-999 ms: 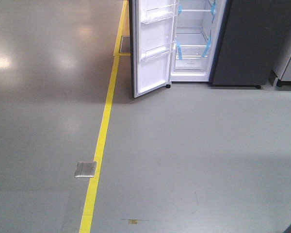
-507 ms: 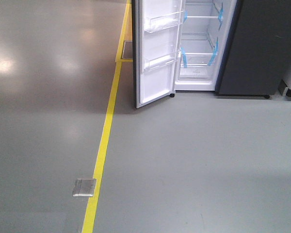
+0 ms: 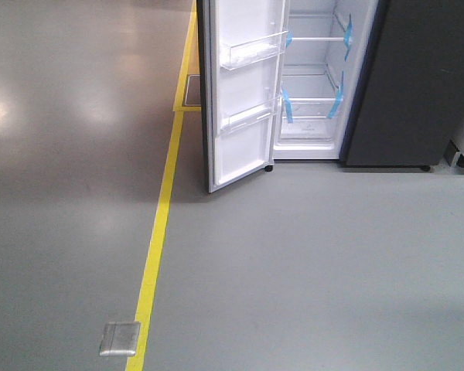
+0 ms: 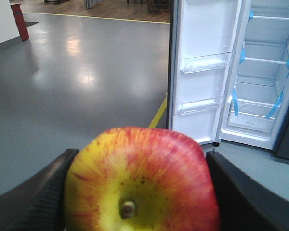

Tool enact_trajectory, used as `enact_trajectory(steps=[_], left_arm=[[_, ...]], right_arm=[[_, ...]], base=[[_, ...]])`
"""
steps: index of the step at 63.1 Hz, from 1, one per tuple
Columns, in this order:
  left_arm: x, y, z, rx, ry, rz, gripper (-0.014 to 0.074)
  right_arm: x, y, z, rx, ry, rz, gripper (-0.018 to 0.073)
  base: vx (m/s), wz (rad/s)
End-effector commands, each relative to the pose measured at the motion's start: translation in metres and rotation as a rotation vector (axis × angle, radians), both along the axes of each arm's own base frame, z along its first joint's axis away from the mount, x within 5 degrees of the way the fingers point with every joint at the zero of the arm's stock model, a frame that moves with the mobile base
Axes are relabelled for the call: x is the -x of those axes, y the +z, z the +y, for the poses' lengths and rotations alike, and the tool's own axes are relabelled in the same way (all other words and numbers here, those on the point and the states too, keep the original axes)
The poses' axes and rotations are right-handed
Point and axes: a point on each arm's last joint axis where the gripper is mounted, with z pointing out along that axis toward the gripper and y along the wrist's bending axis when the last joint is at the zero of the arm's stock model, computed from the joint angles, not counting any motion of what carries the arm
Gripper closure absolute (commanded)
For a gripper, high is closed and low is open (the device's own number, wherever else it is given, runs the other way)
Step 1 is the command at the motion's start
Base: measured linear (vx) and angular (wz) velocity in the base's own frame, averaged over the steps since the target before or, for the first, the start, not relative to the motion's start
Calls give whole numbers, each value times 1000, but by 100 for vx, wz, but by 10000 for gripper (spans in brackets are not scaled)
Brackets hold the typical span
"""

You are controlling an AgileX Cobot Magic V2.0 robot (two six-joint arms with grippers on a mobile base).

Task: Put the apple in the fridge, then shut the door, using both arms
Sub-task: 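Approach the refrigerator door bins, stopping close to the open door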

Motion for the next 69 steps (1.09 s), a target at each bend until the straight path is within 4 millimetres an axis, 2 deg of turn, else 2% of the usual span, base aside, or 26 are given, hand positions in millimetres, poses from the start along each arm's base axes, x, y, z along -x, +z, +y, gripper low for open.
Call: enact_trajectory(steps=[1,69], left_arm=[[0,1,-1,22,-6,-74,603],[0,1,-1,22,-6,-74,603]], right_arm=[[0,14,-1,-29,-22,-89,563],[0,14,-1,-29,-21,-87,563]], base=[[28,-8],[25,-4]])
